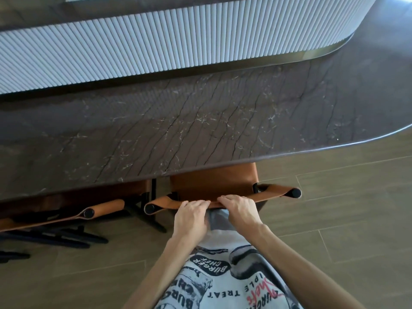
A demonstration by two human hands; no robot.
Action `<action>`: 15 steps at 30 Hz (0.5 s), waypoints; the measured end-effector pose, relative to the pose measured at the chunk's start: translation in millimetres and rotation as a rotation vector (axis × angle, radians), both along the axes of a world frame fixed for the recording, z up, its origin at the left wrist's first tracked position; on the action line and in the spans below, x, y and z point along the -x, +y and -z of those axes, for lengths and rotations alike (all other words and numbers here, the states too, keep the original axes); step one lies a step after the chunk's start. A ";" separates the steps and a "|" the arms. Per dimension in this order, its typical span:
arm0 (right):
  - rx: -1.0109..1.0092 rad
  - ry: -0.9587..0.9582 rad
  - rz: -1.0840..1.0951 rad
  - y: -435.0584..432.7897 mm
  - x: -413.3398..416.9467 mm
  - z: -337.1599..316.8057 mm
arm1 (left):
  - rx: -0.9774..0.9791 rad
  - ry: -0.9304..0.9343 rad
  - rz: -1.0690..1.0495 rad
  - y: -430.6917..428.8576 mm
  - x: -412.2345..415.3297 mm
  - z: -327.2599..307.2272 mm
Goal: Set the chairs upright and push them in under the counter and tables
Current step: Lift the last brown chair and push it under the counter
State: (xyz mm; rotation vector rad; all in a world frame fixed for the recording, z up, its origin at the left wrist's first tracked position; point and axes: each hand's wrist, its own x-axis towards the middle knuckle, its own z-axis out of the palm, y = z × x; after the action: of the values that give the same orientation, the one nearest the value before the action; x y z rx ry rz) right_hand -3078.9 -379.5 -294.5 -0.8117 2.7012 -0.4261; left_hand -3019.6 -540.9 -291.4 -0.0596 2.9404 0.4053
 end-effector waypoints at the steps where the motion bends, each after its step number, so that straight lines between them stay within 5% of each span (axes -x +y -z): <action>1: -0.029 0.028 0.021 2.6 1.5 2.6 | 0.005 -0.002 -0.013 -1.7 5.3 0.7; 15: -0.136 0.046 0.047 4.2 4.5 14.7 | 0.079 -0.246 0.125 -16.2 41.0 22.8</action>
State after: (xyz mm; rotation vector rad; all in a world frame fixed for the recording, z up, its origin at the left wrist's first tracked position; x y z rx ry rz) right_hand -3083.4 -375.3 -309.2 -0.7297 2.7611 -0.2335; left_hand -3060.6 -557.1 -314.2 0.0594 2.6987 0.2437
